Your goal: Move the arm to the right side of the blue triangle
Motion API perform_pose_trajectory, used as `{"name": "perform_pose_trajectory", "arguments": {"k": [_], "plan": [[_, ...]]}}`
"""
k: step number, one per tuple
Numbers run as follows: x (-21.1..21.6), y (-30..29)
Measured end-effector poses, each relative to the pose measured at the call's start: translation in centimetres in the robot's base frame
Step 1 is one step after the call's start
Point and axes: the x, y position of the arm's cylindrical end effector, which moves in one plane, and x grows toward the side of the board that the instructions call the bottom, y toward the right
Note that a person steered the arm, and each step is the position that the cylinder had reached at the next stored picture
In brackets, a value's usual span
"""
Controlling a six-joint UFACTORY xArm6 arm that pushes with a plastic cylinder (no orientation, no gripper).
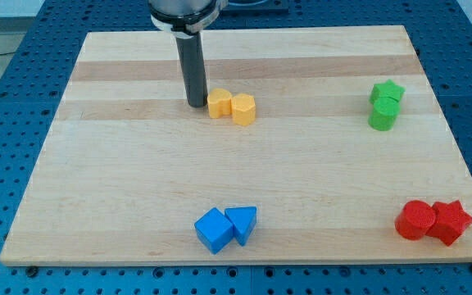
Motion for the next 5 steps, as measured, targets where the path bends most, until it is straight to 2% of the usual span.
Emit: {"name": "perform_pose_trajectory", "arguments": {"k": [1,2,4,5], "plan": [[3.6,-0.3],[6.1,3.7],[10.6,16.4],[15.2,18.3]]}}
